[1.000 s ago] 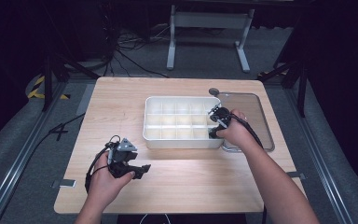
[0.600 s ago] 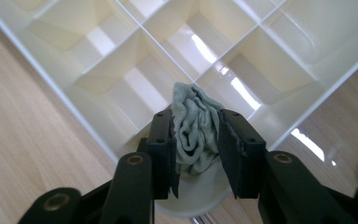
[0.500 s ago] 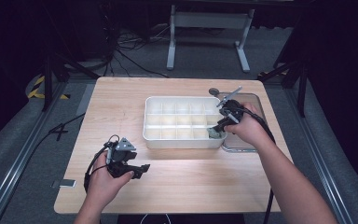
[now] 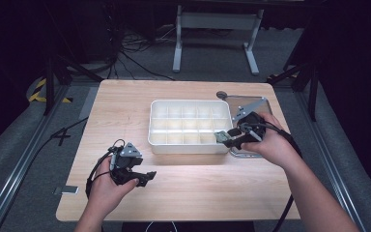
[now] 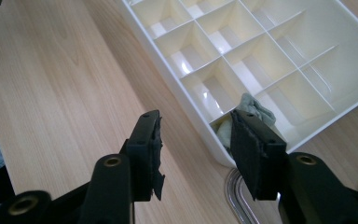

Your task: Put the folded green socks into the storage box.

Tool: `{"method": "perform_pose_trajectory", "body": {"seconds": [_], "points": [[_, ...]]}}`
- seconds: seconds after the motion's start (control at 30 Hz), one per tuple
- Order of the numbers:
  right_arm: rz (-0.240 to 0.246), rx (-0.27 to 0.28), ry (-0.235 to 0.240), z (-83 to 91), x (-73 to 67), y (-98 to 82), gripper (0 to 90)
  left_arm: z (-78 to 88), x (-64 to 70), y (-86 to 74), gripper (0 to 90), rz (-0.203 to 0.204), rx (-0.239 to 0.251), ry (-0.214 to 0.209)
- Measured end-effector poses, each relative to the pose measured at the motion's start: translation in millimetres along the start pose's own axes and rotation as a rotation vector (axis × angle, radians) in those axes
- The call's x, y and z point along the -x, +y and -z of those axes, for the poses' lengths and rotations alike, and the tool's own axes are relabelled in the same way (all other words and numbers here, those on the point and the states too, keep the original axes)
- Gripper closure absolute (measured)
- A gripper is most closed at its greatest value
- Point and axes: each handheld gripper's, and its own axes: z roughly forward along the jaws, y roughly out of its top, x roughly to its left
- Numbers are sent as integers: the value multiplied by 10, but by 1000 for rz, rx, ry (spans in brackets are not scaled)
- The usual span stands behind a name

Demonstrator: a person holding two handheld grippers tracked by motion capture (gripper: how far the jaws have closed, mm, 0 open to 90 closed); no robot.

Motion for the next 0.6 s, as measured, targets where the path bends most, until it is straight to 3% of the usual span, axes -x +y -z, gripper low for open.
{"method": "perform_pose_trajectory", "body": {"seconds": [0.2,0.27,0.37,0.5,0.6], "points": [[11,53,3,89,-227,-123,511,22,26,25,307,-22,-23,-11],[4,88,16,127,-354,-188,492,21,55,30,302,-13,-13,-12],[-12,135,51,88,-499,-322,489,38,46,43,302,-37,-30,-15],[11,113,93,-29,-621,-446,475,32,59,41,301,-30,-21,-13],[30,92,97,-45,-651,-470,470,32,62,42,300,-35,-23,-16]]}}
